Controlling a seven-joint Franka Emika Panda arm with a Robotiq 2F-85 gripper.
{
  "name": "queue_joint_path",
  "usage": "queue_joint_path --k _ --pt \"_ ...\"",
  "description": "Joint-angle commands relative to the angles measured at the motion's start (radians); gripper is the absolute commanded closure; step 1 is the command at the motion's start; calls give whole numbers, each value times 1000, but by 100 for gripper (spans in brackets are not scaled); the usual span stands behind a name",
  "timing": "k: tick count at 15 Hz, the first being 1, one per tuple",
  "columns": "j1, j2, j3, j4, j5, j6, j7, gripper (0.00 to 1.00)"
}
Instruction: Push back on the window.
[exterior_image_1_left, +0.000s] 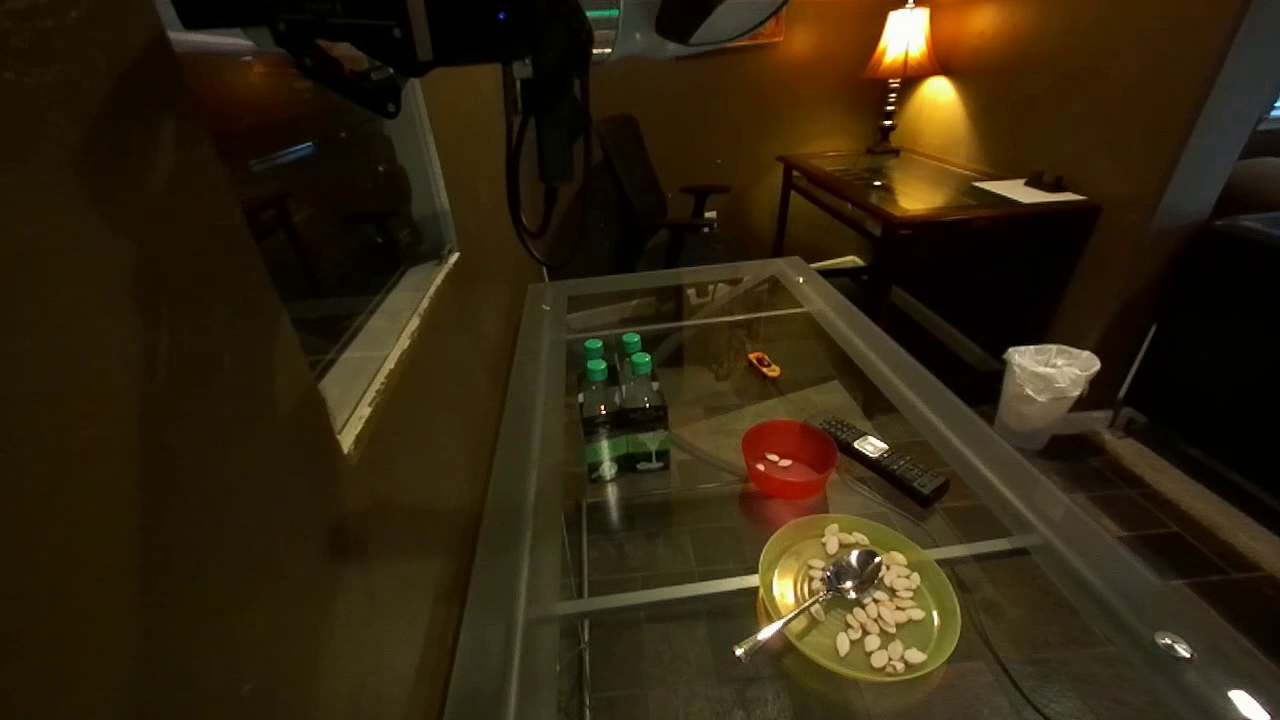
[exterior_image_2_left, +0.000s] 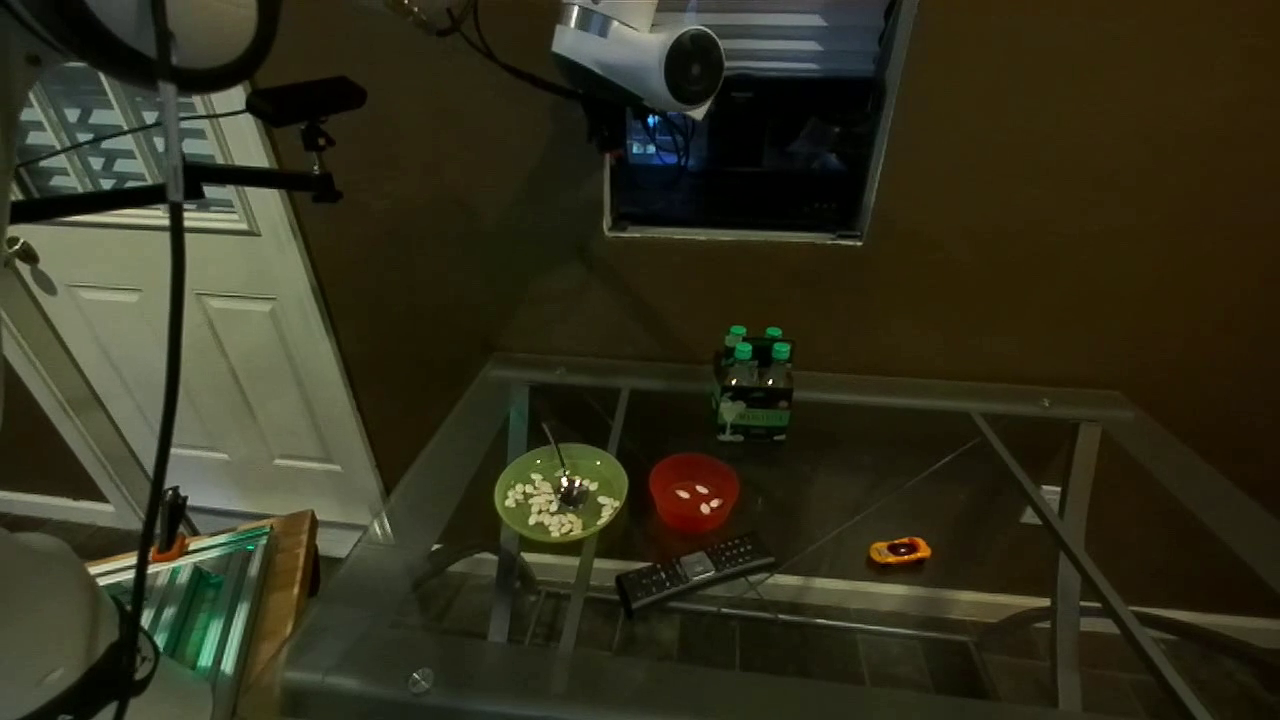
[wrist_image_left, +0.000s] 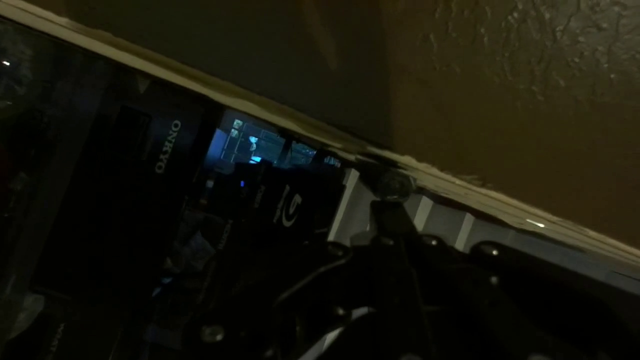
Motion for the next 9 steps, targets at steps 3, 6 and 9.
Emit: queue_joint_path --k 3,6,9 --pt "40 -44 -25 -43 -13 0 144 100" --pt "53 -214 -38 -221 -26 134 244 100" --pt "73 -356 -35 -352 -87 280 353 100"
